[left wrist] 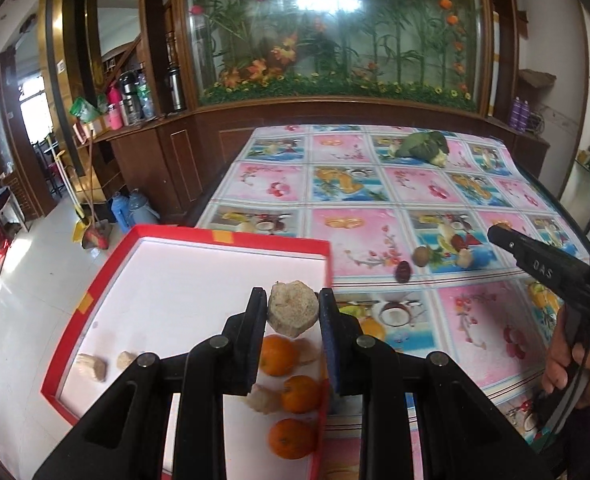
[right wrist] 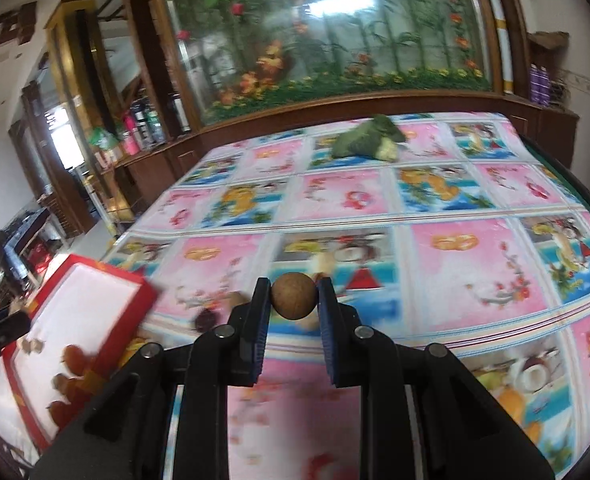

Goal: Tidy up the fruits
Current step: 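Carry the beige piece and nut into the white tray and open both grippers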

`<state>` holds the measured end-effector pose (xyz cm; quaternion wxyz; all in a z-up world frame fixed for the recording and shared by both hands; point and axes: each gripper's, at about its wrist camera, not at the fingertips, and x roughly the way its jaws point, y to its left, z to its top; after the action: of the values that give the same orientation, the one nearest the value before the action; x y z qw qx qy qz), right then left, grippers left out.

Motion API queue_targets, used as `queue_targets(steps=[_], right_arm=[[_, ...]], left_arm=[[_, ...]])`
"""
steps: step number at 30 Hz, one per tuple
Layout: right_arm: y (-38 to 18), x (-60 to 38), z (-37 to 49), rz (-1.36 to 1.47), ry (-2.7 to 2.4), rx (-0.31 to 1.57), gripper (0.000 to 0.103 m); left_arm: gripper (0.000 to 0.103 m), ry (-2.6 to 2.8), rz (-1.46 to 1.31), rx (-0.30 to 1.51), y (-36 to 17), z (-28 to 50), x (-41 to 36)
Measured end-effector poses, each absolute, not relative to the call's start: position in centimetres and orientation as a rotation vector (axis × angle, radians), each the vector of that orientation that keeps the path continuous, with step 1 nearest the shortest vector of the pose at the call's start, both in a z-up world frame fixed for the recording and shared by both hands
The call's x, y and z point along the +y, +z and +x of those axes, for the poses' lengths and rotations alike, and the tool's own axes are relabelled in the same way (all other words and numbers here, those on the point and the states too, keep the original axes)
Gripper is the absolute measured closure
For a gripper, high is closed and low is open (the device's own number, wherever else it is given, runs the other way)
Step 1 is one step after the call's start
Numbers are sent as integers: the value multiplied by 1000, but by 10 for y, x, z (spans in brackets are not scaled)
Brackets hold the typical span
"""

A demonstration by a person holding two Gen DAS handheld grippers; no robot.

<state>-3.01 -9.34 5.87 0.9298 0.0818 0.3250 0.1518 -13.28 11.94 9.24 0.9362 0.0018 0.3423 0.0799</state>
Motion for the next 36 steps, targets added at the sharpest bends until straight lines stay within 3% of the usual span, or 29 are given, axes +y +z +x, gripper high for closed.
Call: queue_targets(steps=[12, 36], right_arm=[[72, 46, -60, 81, 652, 726, 77], [33, 175, -80, -102, 830, 972, 77]], left_arm=[[77, 335, -98, 730, 73, -161, 215], [77, 332, -111, 863, 35, -171, 251]])
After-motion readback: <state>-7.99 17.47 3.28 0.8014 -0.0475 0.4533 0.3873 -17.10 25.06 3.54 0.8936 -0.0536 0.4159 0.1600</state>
